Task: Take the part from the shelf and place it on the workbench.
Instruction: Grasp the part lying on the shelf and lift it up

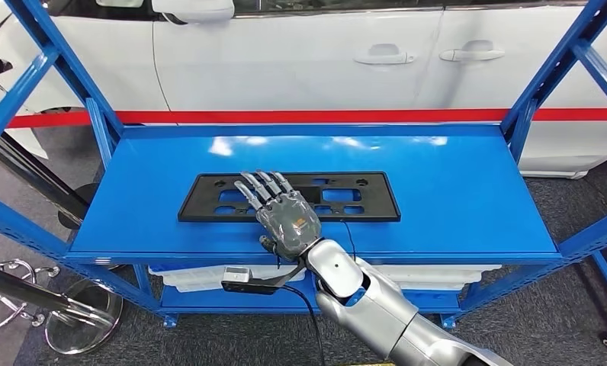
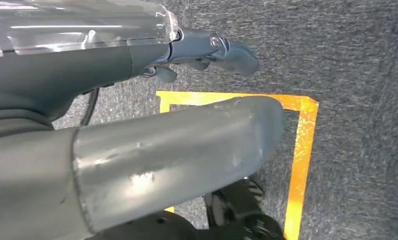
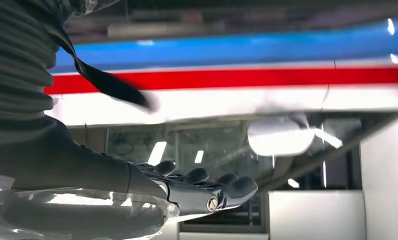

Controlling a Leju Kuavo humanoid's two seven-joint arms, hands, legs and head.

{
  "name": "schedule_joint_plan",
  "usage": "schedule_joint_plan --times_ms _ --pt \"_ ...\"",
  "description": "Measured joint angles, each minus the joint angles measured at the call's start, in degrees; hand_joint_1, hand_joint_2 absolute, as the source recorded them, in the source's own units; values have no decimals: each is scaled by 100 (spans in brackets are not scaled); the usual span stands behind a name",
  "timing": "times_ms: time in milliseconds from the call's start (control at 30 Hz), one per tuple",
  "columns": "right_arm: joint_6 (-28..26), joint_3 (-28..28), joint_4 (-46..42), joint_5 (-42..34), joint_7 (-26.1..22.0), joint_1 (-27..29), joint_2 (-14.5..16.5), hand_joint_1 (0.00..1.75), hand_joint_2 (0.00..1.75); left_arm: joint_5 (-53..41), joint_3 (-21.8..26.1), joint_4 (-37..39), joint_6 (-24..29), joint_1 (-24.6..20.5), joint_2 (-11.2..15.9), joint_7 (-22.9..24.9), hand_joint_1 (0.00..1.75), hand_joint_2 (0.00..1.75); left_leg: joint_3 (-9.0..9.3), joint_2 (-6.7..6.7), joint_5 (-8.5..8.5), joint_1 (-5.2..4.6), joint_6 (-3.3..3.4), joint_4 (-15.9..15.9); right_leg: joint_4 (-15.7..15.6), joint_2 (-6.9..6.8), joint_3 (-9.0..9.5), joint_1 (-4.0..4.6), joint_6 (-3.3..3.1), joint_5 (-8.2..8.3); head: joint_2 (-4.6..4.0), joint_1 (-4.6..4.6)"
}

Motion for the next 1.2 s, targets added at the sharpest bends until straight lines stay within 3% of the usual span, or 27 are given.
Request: schedule_joint_plan --times_ms 67,133,167,300,367,433,467,500,533,600,667,767,833,933,967,1000,1033,1133,1200 --pt "113 51 222 60 15 -33 50 0 175 -10 -7 0 -5 2 5 -2 0 0 261 4 419 36 -27 -613 32 10 21 -17 36 -37 0 0" --pt "221 85 441 92 15 -72 105 0 175 -14 -10 2 -16 -15 9 -5 0 0 597 -5 703 32 -23 -1324 65 20 29 -13 96 -74 0 1" --pt "269 96 542 95 3 -88 128 0 175 -16 -11 3 -20 -18 9 -5 0 0 679 -12 743 20 -2 -1505 73 23 25 -7 129 -79 0 1" --pt "458 151 900 58 -81 -132 207 0 175 -29 -14 6 -31 -4 11 -5 0 0 719 -12 751 10 135 -1604 120 25 1 -7 220 -130 0 2" --pt "485 176 1021 56 -84 -155 231 0 175 -31 -14 7 -36 -15 11 -8 0 0 740 -4 765 22 215 -1642 574 17 -203 -10 252 -406 0 2" --pt "490 199 1124 56 -81 -167 245 0 175 -32 -14 7 -39 -20 13 -8 0 0 743 0 757 5 254 -1644 1394 15 -602 -3 266 -756 0 2" --pt "491 206 1165 56 -79 -169 248 0 175 -32 -14 7 -39 -16 13 -8 0 0 750 0 752 -6 261 -1642 1699 15 -761 -1 265 -833 0 2" --pt "491 212 1198 56 -78 -172 252 0 175 -32 -14 7 -39 -12 13 -8 0 0 762 -1 746 -17 267 -1642 1797 15 -827 1 253 -792 0 2" --pt "490 214 1222 56 -77 -180 258 0 175 -32 -14 7 -39 -10 13 -8 0 0 781 -5 738 -28 271 -1642 1646 15 -771 7 229 -635 0 2" --pt "491 216 1259 56 -75 -204 273 0 175 -32 -15 8 -39 -11 11 -8 0 0 823 -15 710 -49 269 -1640 859 13 -415 35 138 -195 0 2" --pt "487 221 1298 61 -58 -230 301 0 175 -32 -16 13 -40 -14 9 -9 0 0 827 -17 680 -75 241 -1618 244 9 -136 68 68 16 0 2" --pt "379 226 1390 106 53 -256 365 0 175 -38 -16 17 -41 -15 9 -13 0 0 807 -2 657 -75 157 -1610 100 19 -91 71 48 10 0 1" --pt "204 226 1503 164 175 -269 425 0 175 -54 -16 17 -43 -21 10 -19 0 0 750 3 518 -64 98 -1446 39 13 -59 37 15 32 0 1" --pt "-95 222 1767 227 347 -300 547 0 175 -96 -18 17 -43 -21 22 -24 0 0 285 5 -9 -35 16 -417 21 0 -52 23 -18 39 0 1" --pt "-193 208 1876 222 373 -308 586 0 175 -112 -19 17 -41 -17 30 -23 0 0 122 5 -116 -27 -6 -86 32 -1 -58 24 -20 36 0 1" --pt "-302 179 1998 198 383 -318 621 0 175 -128 -20 17 -40 -14 41 -23 0 0 39 6 -117 -19 -24 70 41 -2 -60 23 -19 31 0 0" --pt "-419 128 2128 158 378 -340 662 0 175 -144 -24 17 -39 -14 53 -24 0 0 74 8 8 -6 -38 -25 53 0 -59 18 -14 24 0 0" --pt "-711 -112 2467 21 343 -487 786 0 175 -198 -54 17 -39 -29 97 -28 0 0 585 10 584 22 -55 -1149 100 16 -54 7 42 -11 0 1" --pt "-810 -270 2633 6 366 -620 839 0 175 -238 -86 17 -39 -43 116 -33 0 0 754 0 675 -1 -3 -1535 108 28 -75 18 102 -5 0 1"
